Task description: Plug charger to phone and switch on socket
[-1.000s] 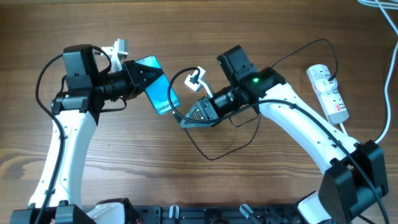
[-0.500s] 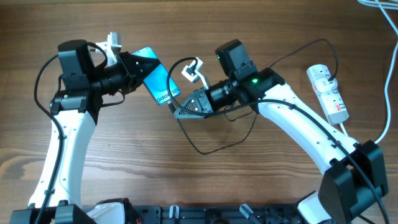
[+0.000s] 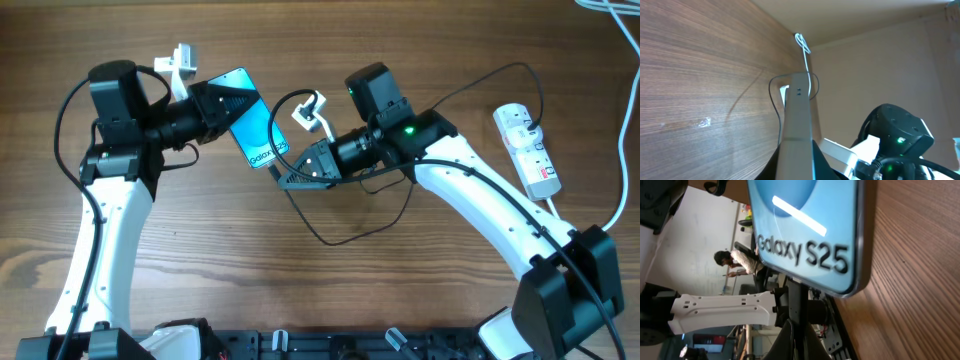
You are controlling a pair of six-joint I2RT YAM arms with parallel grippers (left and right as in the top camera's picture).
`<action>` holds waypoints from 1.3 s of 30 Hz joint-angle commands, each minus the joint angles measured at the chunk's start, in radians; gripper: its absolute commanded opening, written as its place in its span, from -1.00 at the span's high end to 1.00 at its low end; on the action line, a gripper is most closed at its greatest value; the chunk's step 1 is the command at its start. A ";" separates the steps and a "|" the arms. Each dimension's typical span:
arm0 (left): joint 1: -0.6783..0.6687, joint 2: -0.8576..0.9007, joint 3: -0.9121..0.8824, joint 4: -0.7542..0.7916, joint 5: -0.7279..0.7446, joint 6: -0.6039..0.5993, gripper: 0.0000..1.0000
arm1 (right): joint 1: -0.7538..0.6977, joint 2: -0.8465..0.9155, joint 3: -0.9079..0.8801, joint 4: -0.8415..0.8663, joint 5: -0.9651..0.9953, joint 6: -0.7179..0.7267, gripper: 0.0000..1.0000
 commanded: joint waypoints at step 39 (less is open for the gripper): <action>0.040 -0.005 0.005 -0.055 0.034 -0.106 0.92 | -0.005 -0.001 0.003 0.063 0.015 -0.035 0.92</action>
